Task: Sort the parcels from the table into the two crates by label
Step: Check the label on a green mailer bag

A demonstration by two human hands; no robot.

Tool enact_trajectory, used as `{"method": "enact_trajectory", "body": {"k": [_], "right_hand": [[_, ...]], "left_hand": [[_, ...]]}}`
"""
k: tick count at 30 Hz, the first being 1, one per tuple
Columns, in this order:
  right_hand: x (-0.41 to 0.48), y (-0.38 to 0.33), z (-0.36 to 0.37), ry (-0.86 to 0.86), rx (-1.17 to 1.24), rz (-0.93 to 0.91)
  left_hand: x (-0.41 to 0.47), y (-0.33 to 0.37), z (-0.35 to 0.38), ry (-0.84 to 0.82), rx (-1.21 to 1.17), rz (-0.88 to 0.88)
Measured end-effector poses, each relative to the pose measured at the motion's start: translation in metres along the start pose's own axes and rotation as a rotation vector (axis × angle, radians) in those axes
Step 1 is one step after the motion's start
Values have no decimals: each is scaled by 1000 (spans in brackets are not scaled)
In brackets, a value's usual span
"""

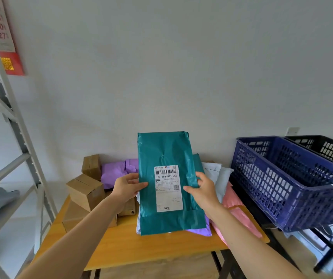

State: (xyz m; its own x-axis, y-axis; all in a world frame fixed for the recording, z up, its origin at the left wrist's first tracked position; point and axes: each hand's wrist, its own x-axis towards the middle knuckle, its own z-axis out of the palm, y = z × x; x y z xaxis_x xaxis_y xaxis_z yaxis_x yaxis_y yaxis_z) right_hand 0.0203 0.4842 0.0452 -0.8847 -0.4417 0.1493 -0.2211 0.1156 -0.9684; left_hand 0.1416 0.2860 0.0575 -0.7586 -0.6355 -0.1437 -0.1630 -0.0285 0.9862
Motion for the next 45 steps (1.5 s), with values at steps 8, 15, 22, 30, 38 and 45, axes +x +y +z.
{"method": "enact_trajectory", "body": {"k": [8,15,22,30,38,45], "right_hand": [[-13,3,-14,91,-16,-3],[-23,18,-51,219,-21,20],[-31,40,-119,376,21,75],[-38,59,-239,553,0,86],[-37,82,-379,623,29,118],[-36,108,-495,614,-30,155]], "left_hand": [[5,3,14,-47,80,36],[13,-1,55,-155,124,42],[17,-2,134,-242,119,21],[7,11,265,-382,77,-25],[-17,31,414,-458,79,-22],[-37,25,530,-460,88,-62]]}}
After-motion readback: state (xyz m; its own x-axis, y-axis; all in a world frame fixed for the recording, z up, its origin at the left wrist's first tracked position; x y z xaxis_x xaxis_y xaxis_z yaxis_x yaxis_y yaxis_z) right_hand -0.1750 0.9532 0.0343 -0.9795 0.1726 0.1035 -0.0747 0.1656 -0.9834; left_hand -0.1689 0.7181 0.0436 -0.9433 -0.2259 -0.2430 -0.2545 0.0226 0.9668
